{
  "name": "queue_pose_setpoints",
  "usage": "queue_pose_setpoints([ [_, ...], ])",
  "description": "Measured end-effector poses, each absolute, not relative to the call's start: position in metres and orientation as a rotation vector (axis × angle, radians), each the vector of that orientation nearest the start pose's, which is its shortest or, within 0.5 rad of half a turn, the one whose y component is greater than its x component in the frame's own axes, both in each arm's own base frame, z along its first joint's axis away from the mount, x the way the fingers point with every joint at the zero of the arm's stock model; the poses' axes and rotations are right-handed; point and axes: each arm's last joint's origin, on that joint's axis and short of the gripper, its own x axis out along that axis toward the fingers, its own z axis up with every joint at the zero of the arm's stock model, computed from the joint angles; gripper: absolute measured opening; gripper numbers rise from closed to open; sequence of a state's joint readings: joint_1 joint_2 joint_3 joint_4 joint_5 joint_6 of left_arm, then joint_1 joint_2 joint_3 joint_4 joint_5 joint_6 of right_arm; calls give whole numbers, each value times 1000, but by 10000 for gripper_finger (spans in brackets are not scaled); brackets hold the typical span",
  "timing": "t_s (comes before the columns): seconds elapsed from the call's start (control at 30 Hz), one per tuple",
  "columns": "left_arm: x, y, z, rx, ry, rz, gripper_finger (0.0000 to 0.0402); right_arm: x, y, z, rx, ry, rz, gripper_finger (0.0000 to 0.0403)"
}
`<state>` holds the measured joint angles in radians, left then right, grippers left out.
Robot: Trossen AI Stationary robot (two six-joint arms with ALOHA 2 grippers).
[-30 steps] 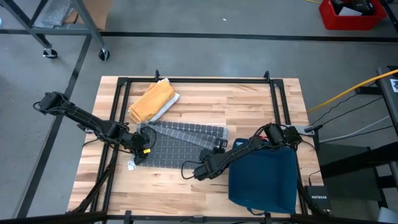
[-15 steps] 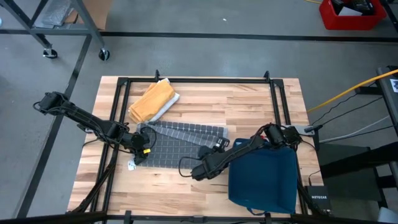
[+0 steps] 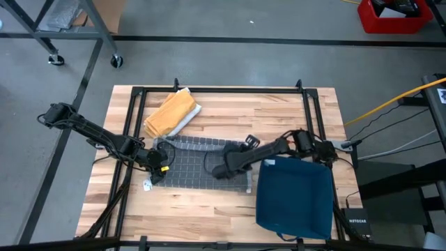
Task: Fold towel
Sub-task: Fold the gray towel
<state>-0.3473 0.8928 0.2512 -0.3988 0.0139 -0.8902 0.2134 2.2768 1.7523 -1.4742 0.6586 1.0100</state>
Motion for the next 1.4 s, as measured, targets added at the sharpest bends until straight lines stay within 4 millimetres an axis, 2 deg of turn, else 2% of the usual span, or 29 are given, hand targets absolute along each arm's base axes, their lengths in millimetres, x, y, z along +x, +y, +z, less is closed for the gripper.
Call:
queue_pose_setpoints([
  [0.17,127,-47,127,-628,1091,151,45,387,35,136,-42,1432,-1173,2],
  [0.37,127,-47,127,-628,1091,151,45,387,14,123,103,1462,-1183,14],
  [0.6,127,-46,127,-627,1091,151,45,385,8,122,220,1580,-1132,73],
  [0.8,127,-46,127,-627,1091,151,45,385,7,122,233,1639,-1074,146],
  [0.93,128,-47,127,-622,1085,147,45,385,8,125,246,1651,-1067,171],
  [1.1,135,-47,132,-613,968,144,42,396,15,144,168,1581,-1055,169],
  [1.27,147,-51,143,-618,811,75,20,407,17,185,119,1455,-1003,158],
  [1.4,156,-54,154,-677,676,15,4,416,18,212,108,1430,-854,156],
])
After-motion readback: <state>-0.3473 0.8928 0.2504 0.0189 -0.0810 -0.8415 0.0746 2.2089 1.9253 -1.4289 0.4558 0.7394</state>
